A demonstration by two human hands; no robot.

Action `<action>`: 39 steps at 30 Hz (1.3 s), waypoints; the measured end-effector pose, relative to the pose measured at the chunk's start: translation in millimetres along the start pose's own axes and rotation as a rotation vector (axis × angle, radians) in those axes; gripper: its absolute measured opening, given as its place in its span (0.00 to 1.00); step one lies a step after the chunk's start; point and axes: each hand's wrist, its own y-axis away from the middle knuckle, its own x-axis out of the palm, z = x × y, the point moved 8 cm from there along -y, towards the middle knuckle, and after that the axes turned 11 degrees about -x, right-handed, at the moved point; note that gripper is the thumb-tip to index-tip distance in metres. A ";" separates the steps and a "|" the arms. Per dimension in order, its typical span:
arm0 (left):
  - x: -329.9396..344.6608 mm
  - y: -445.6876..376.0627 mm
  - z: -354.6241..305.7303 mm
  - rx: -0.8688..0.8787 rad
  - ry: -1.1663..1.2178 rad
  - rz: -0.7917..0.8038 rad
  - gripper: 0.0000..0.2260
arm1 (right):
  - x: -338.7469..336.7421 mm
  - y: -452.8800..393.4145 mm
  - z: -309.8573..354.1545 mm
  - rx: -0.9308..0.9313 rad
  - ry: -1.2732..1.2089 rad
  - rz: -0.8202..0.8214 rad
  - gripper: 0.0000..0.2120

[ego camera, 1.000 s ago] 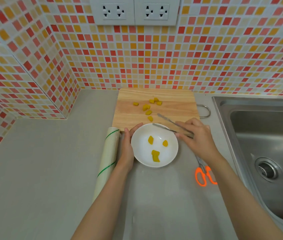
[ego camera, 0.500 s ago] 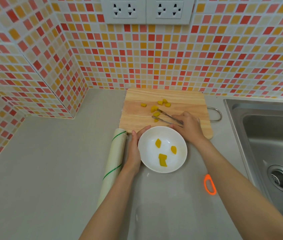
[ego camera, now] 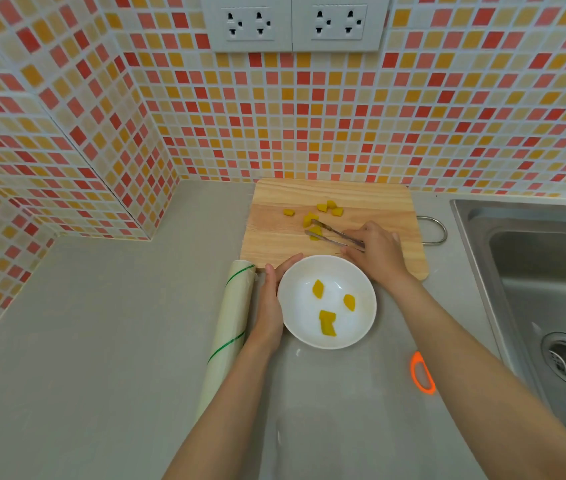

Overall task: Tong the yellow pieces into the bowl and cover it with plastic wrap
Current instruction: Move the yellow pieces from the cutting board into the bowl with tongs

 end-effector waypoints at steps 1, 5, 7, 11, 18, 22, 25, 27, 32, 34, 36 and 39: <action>-0.3 0.2 0.3 0.003 -0.004 -0.001 0.24 | -0.3 0.1 -0.4 0.007 -0.005 -0.008 0.17; -1.5 0.8 0.4 0.010 -0.021 -0.004 0.24 | -4.0 4.3 -2.2 0.025 -0.064 -0.062 0.12; -1.0 0.9 -0.7 0.013 -0.027 -0.004 0.25 | -7.0 8.5 -2.2 0.027 -0.114 -0.091 0.11; 0.2 0.5 -1.7 0.020 -0.025 -0.005 0.25 | -19.6 19.5 0.5 0.023 -0.188 -0.139 0.10; -0.5 -0.1 -1.9 0.026 -0.003 0.001 0.24 | -64.1 69.0 31.0 -0.102 -0.331 -0.212 0.12; 2.3 0.7 -3.1 0.024 -0.001 0.010 0.24 | -60.7 97.4 46.5 -0.176 -0.267 -0.016 0.12; 2.6 2.2 -3.6 0.031 -0.008 0.017 0.24 | -54.7 98.8 43.5 -0.141 -0.238 0.069 0.16; 2.8 2.3 -3.3 0.027 -0.011 0.021 0.24 | -57.5 90.7 40.5 -0.128 -0.282 0.036 0.18; 0.8 0.6 -3.5 0.028 -0.007 0.005 0.24 | -56.0 45.8 19.9 -0.007 -0.213 -0.102 0.20; 0.3 0.8 -2.8 0.025 -0.003 -0.001 0.24 | -44.3 24.4 14.9 0.037 -0.130 -0.076 0.19; 0.1 0.6 -1.8 0.015 0.010 -0.001 0.24 | -30.2 5.7 13.4 0.051 -0.061 -0.029 0.19; -0.6 -0.3 -1.1 0.000 0.015 -0.004 0.24 | -15.3 -14.6 13.3 0.061 0.003 0.003 0.20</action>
